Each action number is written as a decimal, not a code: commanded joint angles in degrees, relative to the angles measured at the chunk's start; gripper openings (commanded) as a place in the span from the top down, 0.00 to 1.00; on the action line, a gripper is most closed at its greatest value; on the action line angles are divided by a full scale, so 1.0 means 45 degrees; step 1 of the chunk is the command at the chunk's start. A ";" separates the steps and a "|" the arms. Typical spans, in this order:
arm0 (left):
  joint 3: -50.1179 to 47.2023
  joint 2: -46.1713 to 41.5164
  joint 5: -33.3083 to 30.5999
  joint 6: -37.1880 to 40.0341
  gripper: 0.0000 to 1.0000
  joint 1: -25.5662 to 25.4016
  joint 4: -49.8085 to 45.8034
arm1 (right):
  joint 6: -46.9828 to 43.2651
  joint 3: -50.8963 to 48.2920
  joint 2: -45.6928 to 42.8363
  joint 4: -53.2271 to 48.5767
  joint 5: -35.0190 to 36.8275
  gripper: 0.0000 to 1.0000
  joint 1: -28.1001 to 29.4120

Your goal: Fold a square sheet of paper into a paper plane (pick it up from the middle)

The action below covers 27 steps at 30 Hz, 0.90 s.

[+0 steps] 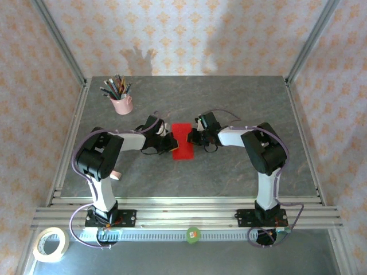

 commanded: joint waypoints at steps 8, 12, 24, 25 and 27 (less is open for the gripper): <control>-0.1620 -0.0552 -0.0154 0.1019 1.00 0.1188 -0.1242 | -0.0428 -0.1169 0.1742 -0.3962 0.3035 1.00 -0.0408; -0.2160 -0.1485 -0.0096 0.1053 1.00 0.1443 -0.1387 | -0.0439 -0.1099 0.1734 -0.3985 0.3056 1.00 -0.0421; -0.1286 -0.1661 0.0998 -0.1672 1.00 -0.0200 0.1947 | -0.0414 -0.1040 0.1800 -0.4055 0.3123 1.00 -0.0440; -0.1250 -0.1511 0.0934 -0.1714 1.00 -0.0285 0.1961 | -0.0403 -0.1022 0.1798 -0.4039 0.3123 1.00 -0.0440; -0.1223 -0.1171 0.0852 -0.1658 1.00 -0.0387 0.1868 | -0.0377 -0.1001 0.1813 -0.4055 0.3104 0.99 -0.0430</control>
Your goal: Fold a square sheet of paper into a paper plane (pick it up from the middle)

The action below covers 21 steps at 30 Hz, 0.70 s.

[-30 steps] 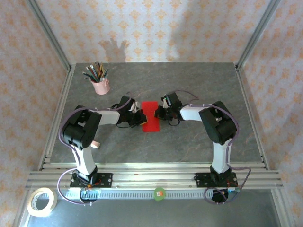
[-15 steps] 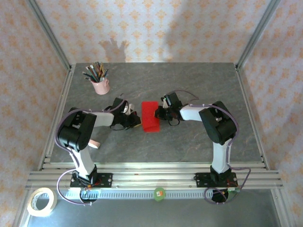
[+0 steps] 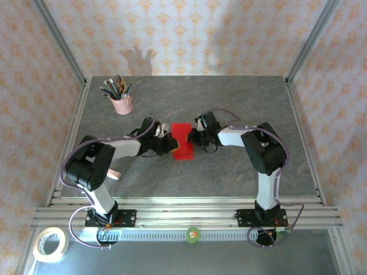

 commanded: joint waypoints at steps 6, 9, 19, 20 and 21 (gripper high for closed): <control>-0.0291 0.0778 -0.0035 -0.0218 1.00 -0.0088 0.0331 | -0.0364 -0.0919 0.1751 -0.4060 0.3083 1.00 -0.0429; -0.0352 0.0855 0.0006 -0.0288 1.00 -0.0092 0.0545 | -0.0355 -0.0925 0.1722 -0.4065 0.3105 0.99 -0.0440; -0.0613 0.1121 0.0104 -0.0366 1.00 -0.0092 0.0878 | -0.0325 -0.0982 0.1764 -0.4007 0.3067 1.00 -0.0440; -0.0655 0.1154 0.0092 -0.0349 1.00 -0.0110 0.0864 | -0.0330 -0.0997 0.1753 -0.3997 0.3090 1.00 -0.0432; -0.0700 0.1164 0.0047 -0.0342 1.00 -0.0095 0.0851 | -0.0323 -0.1006 0.1760 -0.4000 0.3085 1.00 -0.0430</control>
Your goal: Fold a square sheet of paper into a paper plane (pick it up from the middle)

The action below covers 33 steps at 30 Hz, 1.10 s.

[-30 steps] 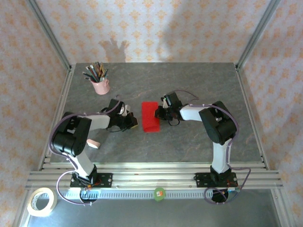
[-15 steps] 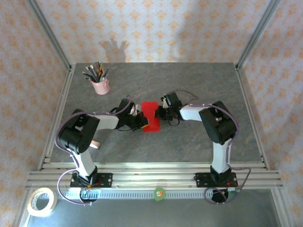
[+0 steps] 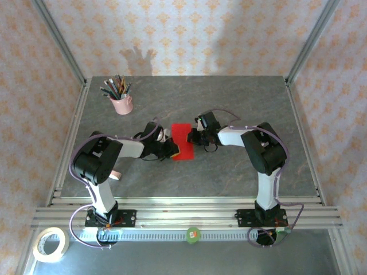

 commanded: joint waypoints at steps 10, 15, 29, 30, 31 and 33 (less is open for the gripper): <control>-0.0821 -0.0193 -0.1078 0.1022 1.00 0.0005 -0.2081 | -0.0304 -0.1154 0.1697 -0.3832 0.3235 1.00 -0.0430; -0.1813 -0.1308 -0.1285 0.1162 1.00 0.0020 -0.2762 | -0.0308 -0.1206 0.1708 -0.3783 0.3314 1.00 -0.0430; -0.0288 -0.3202 -0.1095 0.0230 1.00 -0.0248 -0.1604 | -0.0315 -0.1225 0.1785 -0.3651 0.3236 1.00 -0.0419; -0.0005 -0.2890 -0.1173 0.0168 1.00 -0.0243 -0.1448 | -0.0312 -0.1227 0.1815 -0.3641 0.3236 1.00 -0.0425; 0.0202 -0.2551 -0.1160 0.0060 1.00 -0.0241 -0.1293 | -0.0305 -0.1235 0.1807 -0.3632 0.3236 1.00 -0.0430; 0.0644 -0.1686 -0.1066 -0.0265 1.00 -0.0260 -0.0851 | -0.0292 -0.1236 0.1842 -0.3610 0.3227 1.00 -0.0420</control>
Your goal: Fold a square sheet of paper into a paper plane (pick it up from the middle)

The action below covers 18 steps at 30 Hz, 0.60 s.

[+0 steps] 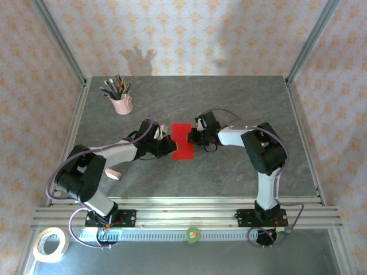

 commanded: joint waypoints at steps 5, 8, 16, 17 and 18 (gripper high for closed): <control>0.1077 0.2323 -0.0259 -0.0587 1.00 -0.0072 0.0788 | -0.0279 -0.1205 0.1771 -0.3622 0.3095 1.00 -0.0430; 0.0999 0.2717 -0.0366 -0.0449 1.00 -0.0072 0.0600 | -0.0290 -0.1147 0.1806 -0.3640 0.3097 1.00 -0.0430; -0.0529 0.2665 -0.0913 0.0398 1.00 -0.0033 -0.0718 | -0.0390 -0.1001 0.1788 -0.3781 0.3192 1.00 -0.0430; -0.0782 0.2491 -0.1033 0.0542 1.00 0.0068 -0.1034 | -0.0405 -0.0987 0.1772 -0.3779 0.3193 1.00 -0.0428; -0.1037 0.2294 -0.1052 0.0649 1.00 0.0171 -0.1208 | -0.0394 -0.0955 0.1786 -0.3783 0.3149 1.00 -0.0430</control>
